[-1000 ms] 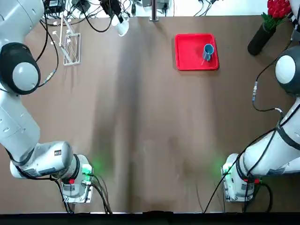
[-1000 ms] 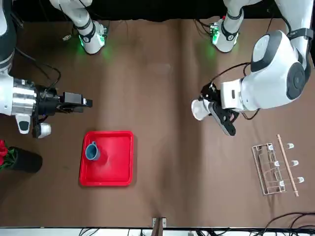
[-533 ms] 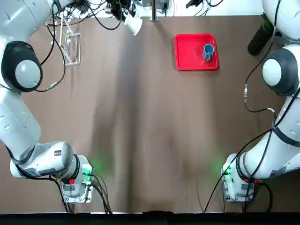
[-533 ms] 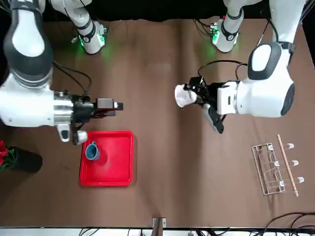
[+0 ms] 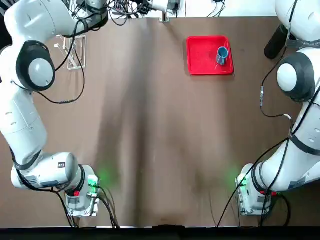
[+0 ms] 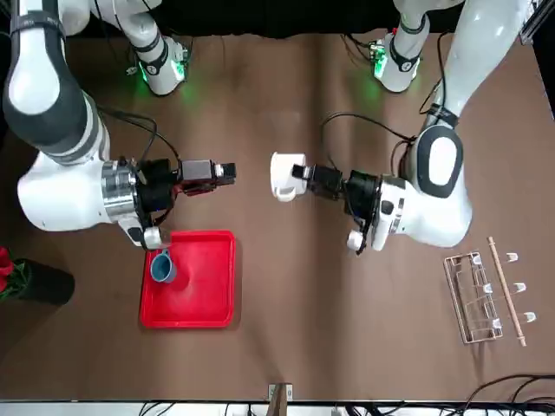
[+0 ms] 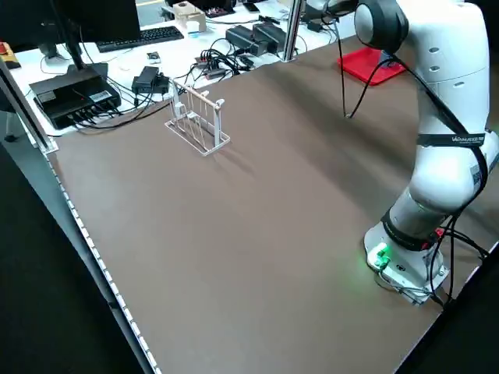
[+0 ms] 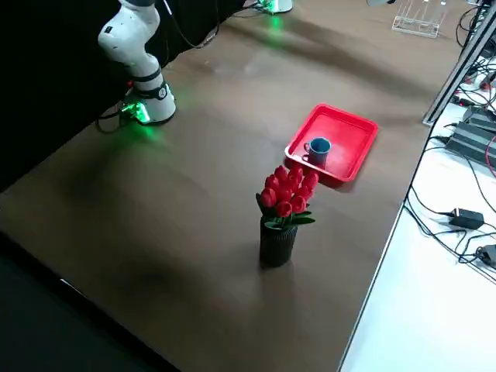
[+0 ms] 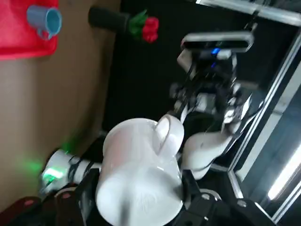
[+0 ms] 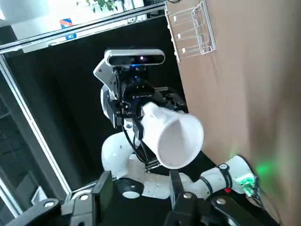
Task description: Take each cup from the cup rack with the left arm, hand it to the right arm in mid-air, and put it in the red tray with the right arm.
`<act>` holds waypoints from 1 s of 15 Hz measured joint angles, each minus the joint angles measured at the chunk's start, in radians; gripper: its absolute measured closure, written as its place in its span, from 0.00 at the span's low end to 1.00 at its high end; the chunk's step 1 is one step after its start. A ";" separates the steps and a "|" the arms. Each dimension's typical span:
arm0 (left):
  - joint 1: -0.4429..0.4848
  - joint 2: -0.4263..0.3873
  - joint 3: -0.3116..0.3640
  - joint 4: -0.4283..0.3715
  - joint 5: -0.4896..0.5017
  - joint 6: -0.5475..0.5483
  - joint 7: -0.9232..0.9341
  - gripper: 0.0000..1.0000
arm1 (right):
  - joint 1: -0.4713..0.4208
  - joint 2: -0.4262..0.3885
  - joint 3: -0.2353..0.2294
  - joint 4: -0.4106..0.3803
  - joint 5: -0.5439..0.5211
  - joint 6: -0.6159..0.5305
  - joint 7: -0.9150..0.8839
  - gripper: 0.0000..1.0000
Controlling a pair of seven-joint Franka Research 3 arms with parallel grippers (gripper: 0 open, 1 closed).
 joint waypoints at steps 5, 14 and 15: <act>-0.064 0.043 0.000 0.040 -0.104 0.183 0.000 0.25 | 0.028 0.016 0.001 0.001 0.025 0.005 0.005 0.45; -0.093 0.075 0.000 0.073 -0.128 0.237 -0.006 0.25 | 0.012 0.016 -0.013 0.007 0.029 0.084 -0.035 0.46; -0.093 0.075 0.000 0.073 -0.128 0.237 -0.008 0.25 | -0.003 0.016 -0.014 0.009 0.029 0.084 -0.050 0.46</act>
